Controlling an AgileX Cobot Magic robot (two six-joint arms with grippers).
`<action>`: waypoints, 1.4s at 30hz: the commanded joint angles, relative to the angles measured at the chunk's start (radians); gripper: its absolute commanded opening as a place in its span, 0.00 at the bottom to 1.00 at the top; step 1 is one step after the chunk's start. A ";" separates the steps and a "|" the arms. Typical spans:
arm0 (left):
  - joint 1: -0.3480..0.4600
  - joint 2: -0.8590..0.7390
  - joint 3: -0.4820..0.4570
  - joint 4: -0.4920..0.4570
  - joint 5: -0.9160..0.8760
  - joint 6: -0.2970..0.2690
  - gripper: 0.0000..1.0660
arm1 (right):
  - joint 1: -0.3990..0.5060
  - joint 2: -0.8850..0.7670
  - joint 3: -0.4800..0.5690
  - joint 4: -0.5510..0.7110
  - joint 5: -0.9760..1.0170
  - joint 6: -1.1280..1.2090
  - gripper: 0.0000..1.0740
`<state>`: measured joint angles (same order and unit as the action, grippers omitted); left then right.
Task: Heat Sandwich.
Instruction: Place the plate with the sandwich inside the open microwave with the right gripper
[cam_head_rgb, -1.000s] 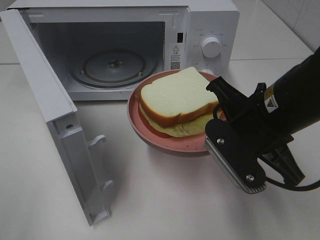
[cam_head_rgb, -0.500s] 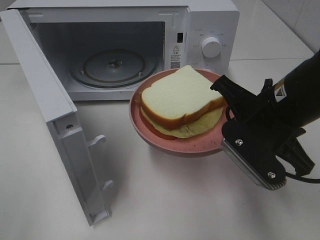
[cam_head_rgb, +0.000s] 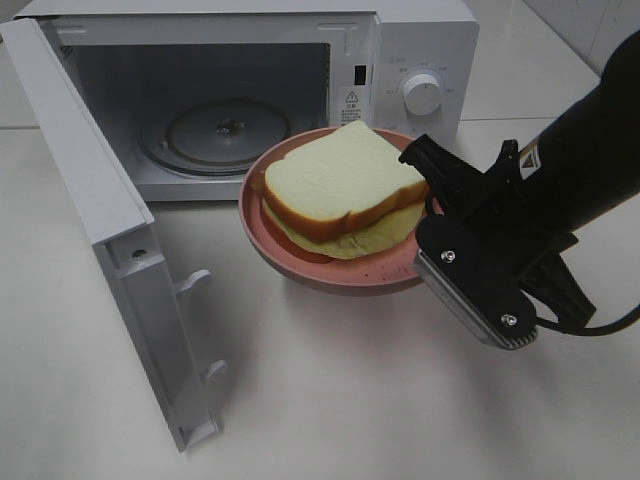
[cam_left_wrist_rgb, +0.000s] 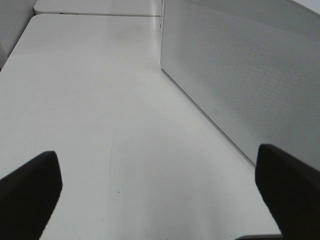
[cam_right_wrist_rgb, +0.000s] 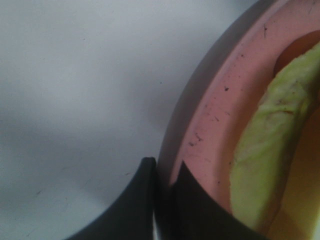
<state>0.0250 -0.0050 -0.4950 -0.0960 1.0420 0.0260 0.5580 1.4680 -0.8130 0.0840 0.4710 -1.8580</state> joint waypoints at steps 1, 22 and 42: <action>-0.006 -0.019 0.002 0.002 -0.006 -0.003 0.97 | 0.003 0.014 -0.032 0.056 -0.013 -0.053 0.00; -0.006 -0.019 0.002 0.002 -0.006 -0.003 0.97 | 0.051 0.146 -0.178 0.115 -0.005 -0.123 0.00; -0.006 -0.019 0.002 0.002 -0.006 -0.003 0.97 | 0.061 0.334 -0.438 0.101 0.117 -0.124 0.00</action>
<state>0.0250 -0.0050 -0.4950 -0.0960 1.0420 0.0260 0.6160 1.8040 -1.2360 0.1800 0.5860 -1.9770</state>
